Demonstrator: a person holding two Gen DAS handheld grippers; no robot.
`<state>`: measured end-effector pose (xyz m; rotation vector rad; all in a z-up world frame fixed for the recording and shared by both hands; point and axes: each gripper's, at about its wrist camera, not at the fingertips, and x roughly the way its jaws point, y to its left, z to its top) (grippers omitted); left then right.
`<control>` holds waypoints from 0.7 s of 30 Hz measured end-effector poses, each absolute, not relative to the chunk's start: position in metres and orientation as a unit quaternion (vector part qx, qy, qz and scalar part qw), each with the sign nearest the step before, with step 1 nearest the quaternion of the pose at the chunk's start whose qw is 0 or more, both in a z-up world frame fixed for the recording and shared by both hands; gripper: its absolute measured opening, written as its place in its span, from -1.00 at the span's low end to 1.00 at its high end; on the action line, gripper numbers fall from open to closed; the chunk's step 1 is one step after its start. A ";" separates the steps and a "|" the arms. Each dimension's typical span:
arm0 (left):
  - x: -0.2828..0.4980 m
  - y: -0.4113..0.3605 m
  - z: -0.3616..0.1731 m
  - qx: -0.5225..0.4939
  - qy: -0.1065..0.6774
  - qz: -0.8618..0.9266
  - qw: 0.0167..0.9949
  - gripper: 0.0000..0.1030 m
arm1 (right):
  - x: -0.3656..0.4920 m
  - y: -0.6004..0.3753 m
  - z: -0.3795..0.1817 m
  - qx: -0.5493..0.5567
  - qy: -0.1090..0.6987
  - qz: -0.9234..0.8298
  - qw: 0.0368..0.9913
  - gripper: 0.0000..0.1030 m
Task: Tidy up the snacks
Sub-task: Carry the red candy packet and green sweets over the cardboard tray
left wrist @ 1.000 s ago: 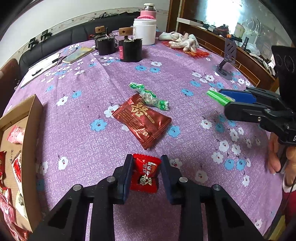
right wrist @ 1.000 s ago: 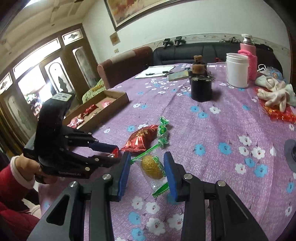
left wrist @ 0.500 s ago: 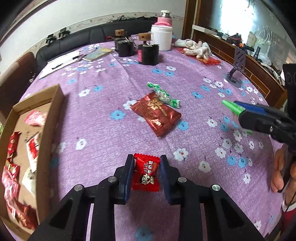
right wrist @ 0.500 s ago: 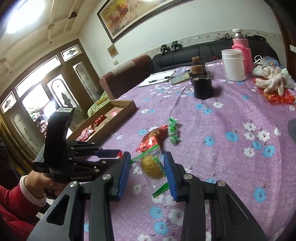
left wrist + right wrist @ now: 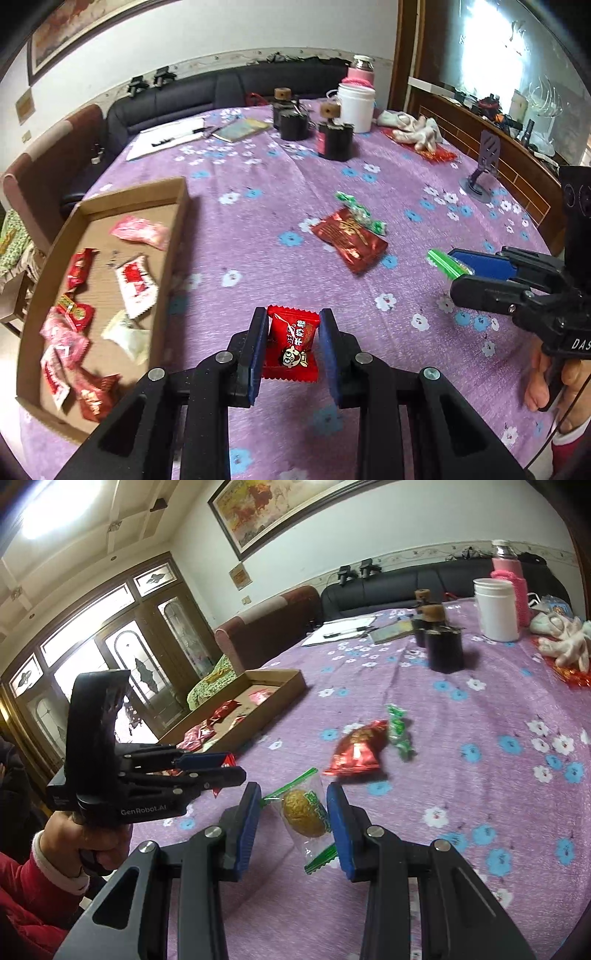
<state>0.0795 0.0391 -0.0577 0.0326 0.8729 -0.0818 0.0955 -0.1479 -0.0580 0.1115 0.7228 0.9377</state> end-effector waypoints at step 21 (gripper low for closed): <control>0.053 0.080 -0.029 0.005 0.376 0.020 0.926 -0.44 | 0.080 -0.097 -0.041 0.025 0.329 0.472 0.818 -0.30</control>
